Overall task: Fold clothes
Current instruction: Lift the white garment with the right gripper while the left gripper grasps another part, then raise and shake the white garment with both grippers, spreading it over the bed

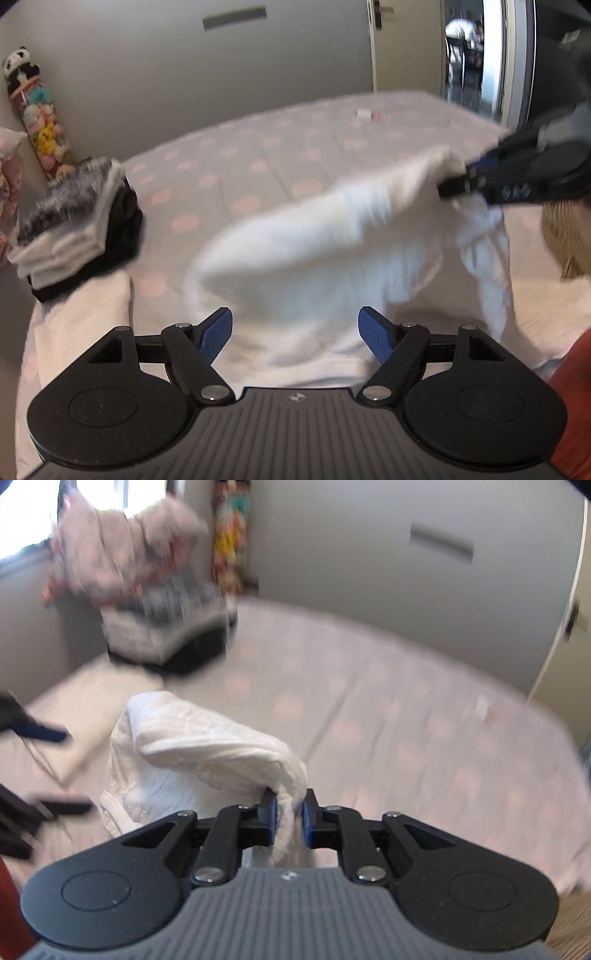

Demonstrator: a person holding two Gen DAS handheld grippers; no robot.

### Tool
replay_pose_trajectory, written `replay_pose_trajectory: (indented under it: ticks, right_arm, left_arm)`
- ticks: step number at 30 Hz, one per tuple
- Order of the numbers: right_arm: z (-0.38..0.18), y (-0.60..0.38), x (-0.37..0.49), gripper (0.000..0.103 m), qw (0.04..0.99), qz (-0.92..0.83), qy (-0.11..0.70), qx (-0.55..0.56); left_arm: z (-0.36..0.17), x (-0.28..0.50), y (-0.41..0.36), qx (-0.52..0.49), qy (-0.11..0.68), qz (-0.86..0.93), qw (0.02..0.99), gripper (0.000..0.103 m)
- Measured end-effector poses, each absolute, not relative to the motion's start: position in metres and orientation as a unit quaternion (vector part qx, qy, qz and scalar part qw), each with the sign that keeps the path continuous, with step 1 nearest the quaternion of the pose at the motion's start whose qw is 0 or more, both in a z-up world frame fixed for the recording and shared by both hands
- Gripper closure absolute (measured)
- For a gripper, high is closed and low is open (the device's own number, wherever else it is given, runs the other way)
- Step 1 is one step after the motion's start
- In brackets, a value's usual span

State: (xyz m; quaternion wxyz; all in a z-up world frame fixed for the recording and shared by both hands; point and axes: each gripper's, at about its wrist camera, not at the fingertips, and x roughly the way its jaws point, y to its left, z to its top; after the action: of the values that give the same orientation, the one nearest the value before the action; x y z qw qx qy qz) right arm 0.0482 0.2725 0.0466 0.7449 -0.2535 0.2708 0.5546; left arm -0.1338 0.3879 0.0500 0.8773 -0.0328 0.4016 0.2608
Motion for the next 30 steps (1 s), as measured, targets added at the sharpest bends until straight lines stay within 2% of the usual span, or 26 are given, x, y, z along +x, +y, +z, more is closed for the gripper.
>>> replay_pose_trajectory:
  ticks: [3, 5, 7, 10, 11, 13, 16, 22, 23, 27, 29, 30]
  right_arm:
    - [-0.012, 0.277, 0.072, 0.080, 0.747, 0.519, 0.321, -0.263]
    - [-0.031, 0.281, 0.086, 0.069, 0.760, 0.495, 0.328, -0.264]
    - [-0.036, 0.271, 0.104, 0.057, 0.771, 0.482, 0.336, -0.246]
    - [-0.034, 0.254, 0.121, 0.054, 0.789, 0.475, 0.332, -0.205]
    - [-0.033, 0.248, 0.124, 0.045, 0.797, 0.472, 0.324, -0.193]
    - [-0.029, 0.228, 0.126, 0.034, 0.811, 0.463, 0.311, -0.177]
    - [-0.023, 0.199, 0.127, 0.032, 0.812, 0.459, 0.319, -0.167]
    - [-0.031, 0.163, 0.125, 0.033, 0.764, 0.464, 0.425, -0.145]
    - [-0.033, 0.160, 0.119, 0.033, 0.754, 0.470, 0.434, -0.150]
    - [-0.044, 0.158, 0.088, 0.033, 0.716, 0.503, 0.446, -0.191]
    - [-0.049, 0.160, 0.072, 0.033, 0.699, 0.518, 0.445, -0.213]
    - [-0.053, 0.161, 0.064, 0.033, 0.690, 0.525, 0.445, -0.224]
  left_arm:
    - [0.028, -0.135, 0.393, -0.011, 0.420, 0.241, 0.875, 0.014]
    - [0.013, -0.136, 0.397, 0.004, 0.432, 0.227, 0.873, 0.014]
    - [-0.002, -0.137, 0.400, 0.018, 0.443, 0.213, 0.870, 0.014]
    - [-0.024, -0.138, 0.406, 0.040, 0.460, 0.192, 0.866, 0.014]
    - [-0.032, -0.139, 0.407, 0.047, 0.466, 0.185, 0.864, 0.014]
    - [-0.046, -0.136, 0.406, 0.064, 0.475, 0.167, 0.862, 0.014]
    - [-0.064, -0.126, 0.392, 0.081, 0.472, 0.131, 0.868, 0.014]
    - [-0.100, -0.092, 0.363, 0.112, 0.482, 0.090, 0.864, 0.014]
    - [-0.108, -0.086, 0.360, 0.119, 0.486, 0.089, 0.861, 0.017]
    - [-0.124, -0.073, 0.365, 0.096, 0.499, 0.117, 0.853, 0.058]
    - [-0.127, -0.072, 0.371, 0.062, 0.498, 0.133, 0.855, 0.067]
    - [-0.126, -0.076, 0.372, 0.045, 0.490, 0.141, 0.859, 0.078]
